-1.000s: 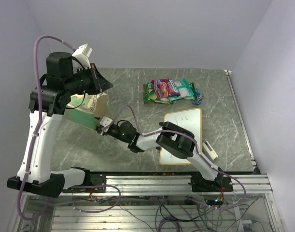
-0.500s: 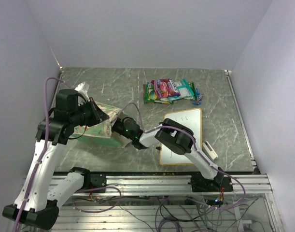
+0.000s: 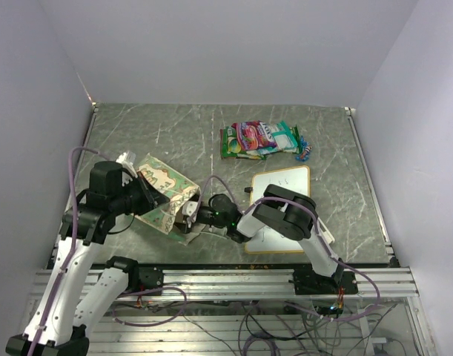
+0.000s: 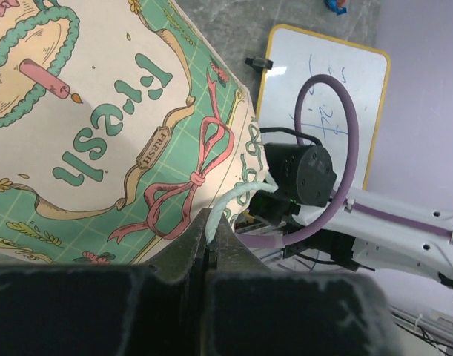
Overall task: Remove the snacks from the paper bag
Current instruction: Pick up the snack from the paper bag.
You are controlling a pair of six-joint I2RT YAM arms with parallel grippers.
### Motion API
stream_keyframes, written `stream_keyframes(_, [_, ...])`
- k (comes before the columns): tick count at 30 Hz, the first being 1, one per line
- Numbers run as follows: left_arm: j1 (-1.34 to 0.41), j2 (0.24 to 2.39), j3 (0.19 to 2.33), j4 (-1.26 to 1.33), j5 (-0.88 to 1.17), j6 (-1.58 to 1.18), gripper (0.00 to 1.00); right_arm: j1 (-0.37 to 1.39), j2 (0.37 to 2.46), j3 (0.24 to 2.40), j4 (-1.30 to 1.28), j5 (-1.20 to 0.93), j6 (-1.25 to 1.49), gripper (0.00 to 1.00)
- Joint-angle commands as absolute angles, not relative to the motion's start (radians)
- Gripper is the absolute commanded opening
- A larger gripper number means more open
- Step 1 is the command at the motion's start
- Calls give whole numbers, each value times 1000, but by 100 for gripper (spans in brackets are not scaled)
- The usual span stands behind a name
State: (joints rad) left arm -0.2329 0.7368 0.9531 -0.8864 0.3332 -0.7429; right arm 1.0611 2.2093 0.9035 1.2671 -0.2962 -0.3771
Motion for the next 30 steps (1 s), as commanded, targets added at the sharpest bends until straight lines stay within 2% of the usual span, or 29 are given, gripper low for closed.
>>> stream_keyframes(1, [-239, 707, 921, -837, 412, -774, 7, 1068, 2201, 916, 1244, -427, -524, 77])
stream_keyframes(13, [-239, 788, 981, -805, 528, -723, 7, 1090, 2302, 1100, 1107, -328, -673, 75])
stream_keyframes(18, [-239, 781, 962, -789, 535, -730, 7, 1094, 2320, 1128, 1177, -427, -505, 77])
stream_keyframes(22, [-239, 796, 972, -797, 536, -714, 7, 1109, 2366, 1174, 1174, -418, -419, 82])
stream_keyframes(24, [-239, 802, 981, -802, 535, -706, 7, 1111, 2390, 1203, 1134, -371, -384, 85])
stream_keyframes(30, [-239, 795, 987, -810, 525, -708, 7, 1108, 2416, 1233, 1017, -164, -305, 84])
